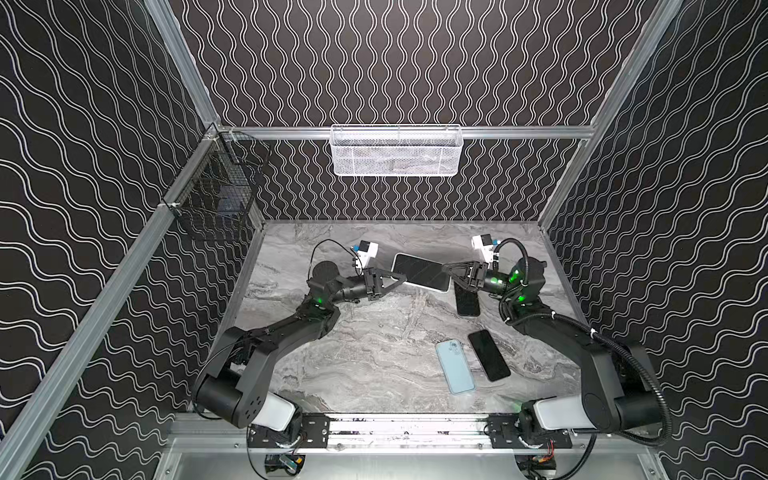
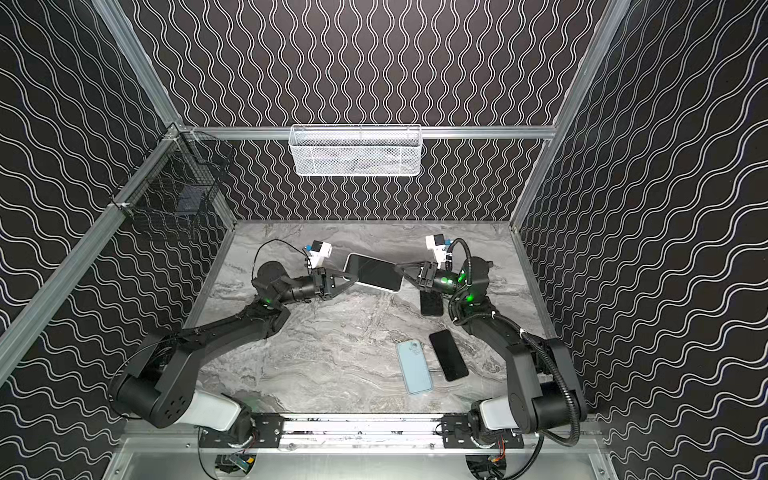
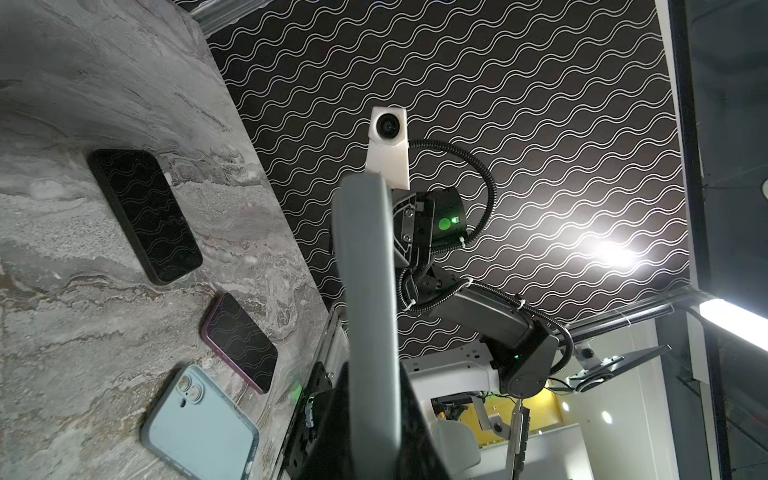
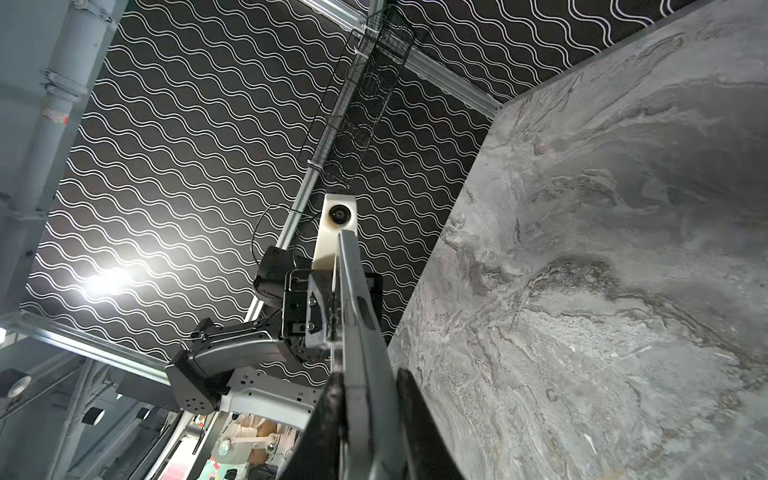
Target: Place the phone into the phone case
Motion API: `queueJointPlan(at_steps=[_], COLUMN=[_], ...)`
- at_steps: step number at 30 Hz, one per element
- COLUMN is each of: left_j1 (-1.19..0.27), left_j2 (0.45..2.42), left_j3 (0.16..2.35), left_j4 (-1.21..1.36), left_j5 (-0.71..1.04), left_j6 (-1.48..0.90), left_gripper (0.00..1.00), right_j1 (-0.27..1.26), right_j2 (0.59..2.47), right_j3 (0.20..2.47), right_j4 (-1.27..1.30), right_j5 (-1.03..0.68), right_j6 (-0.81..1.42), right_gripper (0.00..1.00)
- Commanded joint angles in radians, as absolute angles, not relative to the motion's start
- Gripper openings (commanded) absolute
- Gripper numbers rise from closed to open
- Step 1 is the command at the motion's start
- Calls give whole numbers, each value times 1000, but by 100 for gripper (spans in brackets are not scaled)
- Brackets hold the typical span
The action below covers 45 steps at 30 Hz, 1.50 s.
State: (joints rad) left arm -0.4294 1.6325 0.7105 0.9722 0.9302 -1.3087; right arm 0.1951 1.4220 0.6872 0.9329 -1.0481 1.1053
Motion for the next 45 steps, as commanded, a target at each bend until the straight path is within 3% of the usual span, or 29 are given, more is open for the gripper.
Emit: queueJointPlan(at_steps=[1,8,16,17,20,28,41,45], left_j1=[-435,-437,-437,-436,-437,-437,-436,-435], left_j2=[1637,1640,1647,1648,1657,1668,1617,1633], left_j3=[726,716,709,705,701,711,831,844], left_j4=[1008,1012,1067,1084,1146,1200,802,816], left_j5=[923,923,934,936,943,943,920,914], left_j6=[-1299,-1298,-1324,-1331,-1357,-1378,-1087,-1096], left_gripper=[0,0,2,16,36,54,48,38], right_j1=[197,197,196,196,196,197,196,196], right_j2=[1415,1399,1382,1382,1384,1361,1317,1315], right_j3=[693,695,697,696,695,700,685,680], right_j4=[960,907,882,890,905,793,735,745], right_j5=[-1054,-1042,-1040,-1040,-1050,-1074,-1120,-1130], right_j6=[1085,1044,1030,1039,1050,983,942,950], right_gripper=[15,0,0,0,0,0,0,0])
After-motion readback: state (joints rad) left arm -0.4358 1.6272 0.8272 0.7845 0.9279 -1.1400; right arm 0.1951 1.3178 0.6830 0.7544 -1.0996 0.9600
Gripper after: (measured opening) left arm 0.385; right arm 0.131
